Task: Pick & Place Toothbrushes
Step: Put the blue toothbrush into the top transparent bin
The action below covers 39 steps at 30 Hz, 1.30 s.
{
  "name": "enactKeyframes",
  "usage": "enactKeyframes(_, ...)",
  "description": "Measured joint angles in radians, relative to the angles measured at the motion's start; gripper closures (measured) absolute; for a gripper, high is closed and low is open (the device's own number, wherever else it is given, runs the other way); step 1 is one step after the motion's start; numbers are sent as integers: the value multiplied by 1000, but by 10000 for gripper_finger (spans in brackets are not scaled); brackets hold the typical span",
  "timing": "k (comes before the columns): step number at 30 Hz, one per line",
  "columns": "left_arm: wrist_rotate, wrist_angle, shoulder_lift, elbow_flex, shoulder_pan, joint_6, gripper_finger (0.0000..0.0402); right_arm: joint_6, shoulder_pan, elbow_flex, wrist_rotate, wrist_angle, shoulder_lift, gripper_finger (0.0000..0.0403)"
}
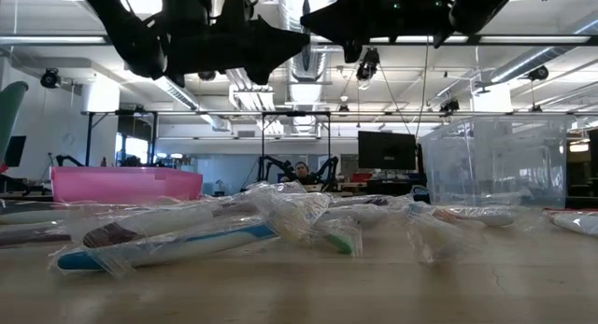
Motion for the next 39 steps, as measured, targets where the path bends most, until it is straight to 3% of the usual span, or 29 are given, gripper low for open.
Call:
enactKeyframes(11, 26, -18, 0, -2, -7, 9, 219, 58, 2, 64, 0, -277, -57, 380)
enactKeyframes(18, 25, -18, -3, -4, -6, 28, 189, 47, 2, 189, 18, -592, -121, 380)
enactKeyframes(28, 26, -18, -11, -4, -7, -33, 188, 92, 2, 407, 304, -1152, -210, 380)
enactKeyframes(35, 25, -74, -11, -5, -7, -161, 188, 282, -3, 543, 612, -1532, -247, 380)
enactKeyframes(39, 25, -124, -11, -5, -9, -261, 188, 391, -11, 582, 666, -1683, -257, 380)
